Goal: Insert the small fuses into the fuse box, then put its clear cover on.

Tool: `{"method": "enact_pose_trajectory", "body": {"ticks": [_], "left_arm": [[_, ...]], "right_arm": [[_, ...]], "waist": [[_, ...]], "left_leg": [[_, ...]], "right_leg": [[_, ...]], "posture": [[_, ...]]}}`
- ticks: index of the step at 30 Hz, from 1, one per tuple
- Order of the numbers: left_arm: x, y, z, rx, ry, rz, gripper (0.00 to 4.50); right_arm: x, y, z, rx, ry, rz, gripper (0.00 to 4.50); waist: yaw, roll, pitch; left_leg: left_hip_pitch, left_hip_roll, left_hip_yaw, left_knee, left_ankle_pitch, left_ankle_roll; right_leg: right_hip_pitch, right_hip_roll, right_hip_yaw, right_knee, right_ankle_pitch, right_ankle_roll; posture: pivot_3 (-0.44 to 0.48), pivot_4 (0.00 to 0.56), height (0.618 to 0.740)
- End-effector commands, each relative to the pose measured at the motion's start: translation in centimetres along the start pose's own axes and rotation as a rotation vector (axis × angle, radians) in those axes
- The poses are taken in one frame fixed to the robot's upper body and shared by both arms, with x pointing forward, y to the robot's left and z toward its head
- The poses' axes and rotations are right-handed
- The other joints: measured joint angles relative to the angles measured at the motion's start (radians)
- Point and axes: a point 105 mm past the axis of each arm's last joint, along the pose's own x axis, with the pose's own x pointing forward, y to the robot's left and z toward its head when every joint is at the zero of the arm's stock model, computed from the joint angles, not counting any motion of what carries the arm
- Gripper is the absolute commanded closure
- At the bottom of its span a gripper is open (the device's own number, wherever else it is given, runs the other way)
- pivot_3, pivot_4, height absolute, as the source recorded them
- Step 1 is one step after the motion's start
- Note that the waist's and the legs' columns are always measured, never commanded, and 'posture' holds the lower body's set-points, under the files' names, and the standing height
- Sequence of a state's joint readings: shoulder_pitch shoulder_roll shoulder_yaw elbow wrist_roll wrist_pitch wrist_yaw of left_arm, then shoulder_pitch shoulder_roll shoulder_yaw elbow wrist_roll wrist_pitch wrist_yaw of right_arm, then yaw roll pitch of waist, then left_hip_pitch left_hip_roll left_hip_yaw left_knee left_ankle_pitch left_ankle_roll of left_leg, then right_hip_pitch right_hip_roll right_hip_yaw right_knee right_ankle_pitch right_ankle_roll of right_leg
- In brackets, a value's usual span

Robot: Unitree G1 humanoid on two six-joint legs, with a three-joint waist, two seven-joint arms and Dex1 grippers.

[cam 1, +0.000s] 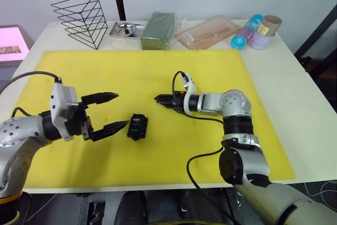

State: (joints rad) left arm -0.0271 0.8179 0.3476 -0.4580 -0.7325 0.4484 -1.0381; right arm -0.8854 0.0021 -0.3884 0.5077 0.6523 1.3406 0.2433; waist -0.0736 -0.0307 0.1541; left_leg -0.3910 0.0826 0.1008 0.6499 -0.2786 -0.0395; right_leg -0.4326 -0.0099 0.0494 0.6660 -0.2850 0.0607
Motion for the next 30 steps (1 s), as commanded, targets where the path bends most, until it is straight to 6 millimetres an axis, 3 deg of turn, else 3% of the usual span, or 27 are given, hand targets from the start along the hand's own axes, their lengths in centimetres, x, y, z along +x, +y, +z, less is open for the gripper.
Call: {"method": "enact_pose_trajectory", "body": {"ticks": [1,3,5,11,18,22,26,30], "left_arm": [[0.1,-0.4,0.8,0.032,-0.021,-0.012,0.0],[0.1,-0.3,0.7,0.033,-0.018,-0.01,0.0],[0.0,-0.4,0.7,0.033,-0.014,-0.01,0.0],[-0.2,-0.3,0.6,0.033,-0.011,-0.008,0.0],[-0.1,-0.2,0.6,0.036,-0.015,-0.01,0.0],[-0.1,-0.3,0.5,0.035,-0.013,-0.011,0.0],[-0.7,-0.9,0.4,0.023,-0.004,-0.021,0.0],[-1.3,-2.1,0.2,0.008,0.007,-0.066,0.0]], "right_arm": [[0.6,-0.6,-0.6,0.011,0.014,-0.036,2.16],[0.7,-0.6,-0.6,0.011,0.016,-0.03,2.16],[0.7,-0.8,-0.8,0.011,0.019,-0.03,2.5],[0.6,-1.1,-1.1,0.007,0.025,-0.045,4.48],[0.5,-1.6,-1.4,0.008,0.024,-0.067,4.48],[-0.1,-0.7,-1.1,-0.019,0.017,-0.028,4.48],[-3.4,2.6,-0.8,-0.091,0.042,0.099,4.48],[-6.0,3.5,-1.2,-0.153,0.02,0.161,4.48]], "waist": [[0.0,0.0,0.0],[0.0,0.0,0.0],[0.0,0.0,0.0],[0.002,-0.001,-0.001],[0.003,-0.002,-0.002],[0.005,-0.002,-0.002],[0.006,-0.001,-0.001],[0.005,-0.002,-0.001]], "left_leg": [[0.0,0.0,0.0,0.0,0.0,0.0],[0.0,0.0,0.0,0.0,0.0,0.0],[0.0,0.0,0.0,0.0,0.0,0.0],[0.0,0.0,0.0,0.0,0.0,0.0],[0.0,0.0,-0.001,0.0,0.0,0.0],[0.0,0.0,0.0,0.0,0.0,0.0],[-0.002,0.0,-0.001,0.0,0.0,0.0],[-0.004,0.0,-0.004,-0.001,0.0,0.0]], "right_leg": [[0.0,0.0,0.0,0.0,0.0,0.0],[0.0,0.0,0.0,0.0,0.0,0.0],[0.0,0.0,0.0,0.0,0.0,0.0],[0.0,0.0,0.0,0.0,0.0,0.0],[0.001,0.0,0.0,0.0,0.0,0.0],[0.001,-0.001,0.0,0.0,0.0,0.0],[0.0,-0.001,0.0,-0.001,0.0,0.0],[-0.002,-0.002,0.0,-0.003,0.0,0.0]], "posture": [[0.0,0.15,0.74],[0.0,0.15,0.74],[0.0,0.15,0.74],[0.0,0.15,0.74],[0.0,0.15,0.74],[0.0,0.15,0.74],[0.0,0.15,0.74],[0.0,0.15,0.74]]}}
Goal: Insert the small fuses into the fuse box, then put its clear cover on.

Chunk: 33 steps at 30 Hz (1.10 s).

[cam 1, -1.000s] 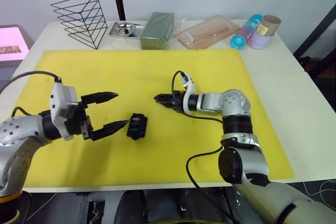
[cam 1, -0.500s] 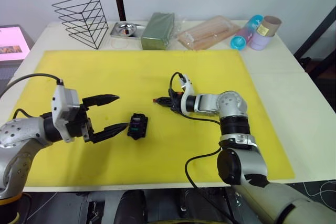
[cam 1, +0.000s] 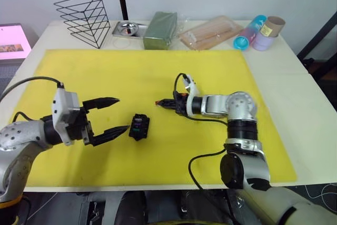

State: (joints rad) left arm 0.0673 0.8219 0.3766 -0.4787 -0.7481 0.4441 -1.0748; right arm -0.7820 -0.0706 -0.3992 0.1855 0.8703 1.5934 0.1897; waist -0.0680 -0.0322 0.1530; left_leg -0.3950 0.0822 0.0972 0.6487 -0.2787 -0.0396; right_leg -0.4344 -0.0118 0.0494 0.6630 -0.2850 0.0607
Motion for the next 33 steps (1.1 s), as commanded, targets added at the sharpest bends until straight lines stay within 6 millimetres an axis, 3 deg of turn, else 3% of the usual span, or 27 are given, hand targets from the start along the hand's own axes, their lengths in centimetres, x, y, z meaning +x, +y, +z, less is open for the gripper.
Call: {"method": "enact_pose_trajectory", "body": {"ticks": [1,5,8,14,22,31,33], "left_arm": [[-0.4,-1.8,1.4,0.057,-0.022,-0.072,0.0],[-0.7,-5.2,1.5,0.007,-0.02,-0.176,0.0],[-1.0,-6.6,1.3,-0.028,-0.016,-0.199,0.0],[-1.1,-7.5,0.4,-0.026,0.002,-0.186,0.0],[-1.0,-7.5,0.3,-0.022,-0.007,-0.165,0.0],[-0.5,-7.4,-0.1,-0.015,-0.013,-0.168,0.0],[-0.3,-7.5,-0.1,-0.015,-0.02,-0.172,0.0]], "right_arm": [[-2.4,1.5,-0.6,-0.07,-0.01,0.08,4.48],[-5.2,1.2,-4.3,-0.102,0.103,0.08,4.48],[-6.0,0.8,-6.2,-0.051,0.122,0.029,4.48],[-5.4,-0.2,-8.5,0.038,0.083,-0.082,4.48],[-5.1,-0.5,-9.9,0.093,0.04,-0.125,4.48],[-7.7,-0.6,-9.6,-0.002,0.17,-0.083,1.46],[-8.8,-0.2,-9.0,-0.055,0.251,-0.073,1.02]], "waist": [[-0.001,0.0,0.0],[-0.002,0.0,0.0],[-0.004,0.0,0.001],[-0.002,-0.001,0.001],[0.0,-0.003,0.0],[0.005,-0.003,0.0],[0.007,-0.002,0.0]], "left_leg": [[0.0,0.0,0.0,0.0,0.0,0.0],[0.0,0.0,0.0,-0.001,0.0,0.0],[0.001,0.0,0.0,-0.001,0.0,0.0],[0.003,0.0,-0.003,-0.001,0.0,0.0],[0.002,0.0,-0.004,0.0,0.0,0.0],[0.003,0.0,-0.004,0.0,0.0,0.0],[0.003,0.0,-0.004,0.001,0.0,0.0]], "right_leg": [[0.0,0.0,0.0,0.0,0.0,0.0],[0.0,0.0,0.001,-0.001,0.0,0.0],[0.001,0.001,0.002,-0.001,0.0,0.0],[0.002,0.003,0.002,-0.001,-0.001,0.0],[0.003,0.001,0.002,-0.001,-0.001,0.001],[0.004,0.001,0.001,-0.001,-0.001,0.001],[0.004,0.001,0.001,-0.002,-0.001,0.001]], "posture": [[0.0,0.15,0.74],[0.0,0.15,0.74],[0.0,0.15,0.74],[0.0,0.15,0.74],[0.0,0.15,0.74],[0.0,0.15,0.74],[0.0,0.15,0.74]]}}
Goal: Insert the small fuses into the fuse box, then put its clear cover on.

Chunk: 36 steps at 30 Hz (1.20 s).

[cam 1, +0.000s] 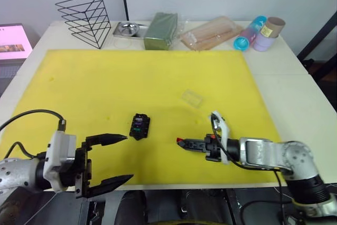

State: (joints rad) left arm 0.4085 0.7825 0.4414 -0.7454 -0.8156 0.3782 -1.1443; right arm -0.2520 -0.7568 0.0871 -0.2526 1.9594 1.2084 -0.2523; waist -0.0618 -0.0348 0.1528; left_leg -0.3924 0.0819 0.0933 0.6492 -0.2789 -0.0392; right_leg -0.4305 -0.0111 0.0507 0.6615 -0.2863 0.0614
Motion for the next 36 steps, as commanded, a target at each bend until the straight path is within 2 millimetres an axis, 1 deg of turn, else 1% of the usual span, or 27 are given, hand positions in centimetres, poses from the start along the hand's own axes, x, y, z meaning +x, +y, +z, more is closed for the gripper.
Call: {"method": "enact_pose_trajectory", "body": {"ticks": [1,3,4,6,11,14,16,22,26,29,31,36], "left_arm": [[0.5,-0.2,0.3,0.035,-0.018,-0.009,0.0],[0.7,-0.3,0.3,0.037,-0.024,-0.017,0.0],[0.9,-0.3,0.2,0.04,-0.026,-0.021,0.0],[1.1,-0.3,0.1,0.047,-0.031,-0.029,0.0],[1.7,-0.3,-0.1,0.055,-0.037,-0.041,0.0],[2.0,-0.5,-0.2,0.055,-0.039,-0.046,0.0],[2.1,-0.7,-0.3,0.054,-0.037,-0.048,0.0],[2.1,-0.9,-0.4,0.049,-0.035,-0.045,0.0],[2.1,-0.9,-0.4,0.05,-0.035,-0.044,0.0],[2.2,-0.9,-0.4,0.051,-0.034,-0.045,0.0],[2.1,-0.8,-0.4,0.052,-0.033,-0.046,0.0],[2.1,-0.8,-0.4,0.054,-0.031,-0.048,0.0]], "right_arm": [[-1.9,1.0,0.8,-0.127,0.152,0.027,0.7],[-2.8,1.5,2.0,-0.192,0.217,0.027,0.04],[-2.9,1.6,3.1,-0.182,0.225,0.056,0.01],[-2.7,1.6,4.3,-0.164,0.248,0.093,0.01],[-1.3,0.8,5.5,-0.172,0.316,0.106,0.01],[-0.2,-0.3,6.0,-0.201,0.332,0.096,0.69],[0.1,-0.8,6.0,-0.216,0.346,0.101,1.31],[0.5,-1.3,5.8,-0.226,0.373,0.127,1.31],[0.7,-1.1,5.7,-0.224,0.391,0.159,1.31],[0.9,-1.2,5.6,-0.229,0.399,0.163,1.88],[0.8,-1.1,5.6,-0.228,0.408,0.17,2.53],[0.7,-1.1,5.6,-0.233,0.417,0.174,2.53]], "waist": [[0.001,0.002,0.001],[0.001,0.003,0.002],[0.0,0.003,0.002],[0.002,0.0,0.001],[0.013,0.001,0.001],[0.018,0.001,0.001],[0.02,0.002,0.001],[0.02,0.002,0.001],[0.018,0.002,0.001],[0.018,0.002,0.001],[0.019,0.002,0.002],[0.019,0.002,0.002]], "left_leg": [[0.0,0.0,0.0,0.0,0.0,0.0],[0.0,0.0,0.001,0.001,0.0,0.0],[0.0,0.0,0.001,0.001,0.0,0.0],[0.001,0.001,0.0,0.0,0.0,0.0],[-0.001,0.001,-0.001,0.0,0.0,0.001],[-0.002,0.001,0.001,0.0,0.0,0.001],[-0.002,0.0,0.001,0.001,0.0,0.001],[-0.002,0.0,0.001,0.001,0.0,0.001],[-0.001,0.0,0.001,0.001,0.0,0.001],[-0.001,0.0,0.001,0.001,0.0,0.001],[-0.001,0.0,0.001,0.001,0.0,0.001],[-0.001,0.0,0.001,0.001,0.0,0.001]], "right_leg": [[0.0,0.0,0.0,0.0,0.0,0.0],[-0.001,0.0,0.001,0.0,-0.001,-0.003],[-0.001,0.0,0.001,0.0,-0.001,-0.003],[0.0,0.002,0.001,0.0,-0.001,-0.002],[-0.002,0.001,0.0,0.0,-0.001,-0.001],[-0.003,0.001,0.0,0.0,0.0,-0.001],[-0.003,0.0,0.0,0.0,0.0,-0.001],[-0.003,0.0,0.0,0.001,0.0,-0.001],[-0.003,0.001,0.0,0.001,0.0,-0.001],[-0.003,0.001,0.0,0.001,0.0,-0.001],[-0.003,0.001,0.0,0.001,0.0,-0.001],[-0.003,0.001,-0.001,0.001,0.0,-0.001]], "posture": [[0.0,0.15,0.74],[0.0,0.15,0.74],[0.0,0.15,0.74],[0.0,0.15,0.74],[0.0,0.15,0.74],[0.0,0.15,0.74],[0.0,0.15,0.74],[0.0,0.15,0.74],[0.0,0.15,0.74],[0.0,0.15,0.74],[0.0,0.15,0.74],[0.0,0.15,0.74]]}}
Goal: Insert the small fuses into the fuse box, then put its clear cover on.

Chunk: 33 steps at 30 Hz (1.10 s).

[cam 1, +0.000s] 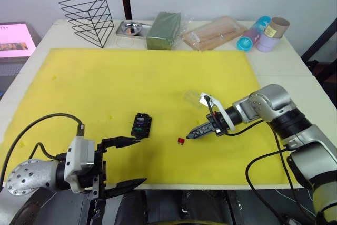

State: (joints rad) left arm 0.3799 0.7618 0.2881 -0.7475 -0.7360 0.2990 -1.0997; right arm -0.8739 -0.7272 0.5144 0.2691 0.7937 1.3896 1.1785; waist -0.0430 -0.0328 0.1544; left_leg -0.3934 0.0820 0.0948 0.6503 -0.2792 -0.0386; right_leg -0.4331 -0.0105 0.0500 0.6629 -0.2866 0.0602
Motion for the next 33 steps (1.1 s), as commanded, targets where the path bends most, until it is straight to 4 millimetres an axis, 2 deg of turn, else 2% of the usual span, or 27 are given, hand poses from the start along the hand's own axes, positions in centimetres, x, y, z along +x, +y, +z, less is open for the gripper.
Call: {"method": "enact_pose_trajectory", "body": {"ticks": [1,2,5,21,33], "left_arm": [[0.1,-0.3,0.4,0.028,-0.007,-0.013,0.0],[0.2,-0.2,0.4,0.029,-0.007,-0.014,0.0],[0.3,-0.2,0.4,0.031,-0.007,-0.016,0.0],[0.2,-0.4,0.3,0.035,0.001,-0.01,0.0],[0.3,-0.2,0.3,0.038,-0.001,-0.01,0.0]], "right_arm": [[-0.2,0.5,0.4,-0.026,0.005,0.01,2.53],[-0.1,0.2,0.5,-0.028,0.002,-0.001,2.53],[0.1,-0.1,0.5,-0.031,0.002,-0.008,3.4],[1.5,-0.3,0.4,-0.04,0.029,0.014,3.4],[2.1,0.4,0.2,-0.021,0.041,0.061,3.4]], "waist": [[0.0,0.0,0.0],[0.0,0.0,0.0],[0.0,0.0,0.0],[-0.002,0.0,0.0],[-0.003,0.0,0.0]], "left_leg": [[0.0,0.0,0.0,0.0,0.0,0.0],[0.0,0.0,0.0,0.0,0.0,0.0],[0.0,0.0,0.0,0.0,0.0,0.0],[0.001,0.0,0.001,0.0,0.0,0.0],[0.001,0.0,0.001,0.0,0.0,0.0]], "right_leg": [[0.0,0.0,0.0,0.0,0.0,0.0],[0.0,0.0,0.0,0.0,0.0,0.0],[0.0,0.0,0.0,0.0,0.0,0.0],[0.0,0.0,0.0,0.001,0.0,0.0],[0.0,0.001,0.0,0.002,0.0,0.0]], "posture": [[0.0,0.15,0.74],[0.0,0.15,0.74],[0.0,0.15,0.74],[0.0,0.15,0.74],[0.0,0.15,0.74]]}}
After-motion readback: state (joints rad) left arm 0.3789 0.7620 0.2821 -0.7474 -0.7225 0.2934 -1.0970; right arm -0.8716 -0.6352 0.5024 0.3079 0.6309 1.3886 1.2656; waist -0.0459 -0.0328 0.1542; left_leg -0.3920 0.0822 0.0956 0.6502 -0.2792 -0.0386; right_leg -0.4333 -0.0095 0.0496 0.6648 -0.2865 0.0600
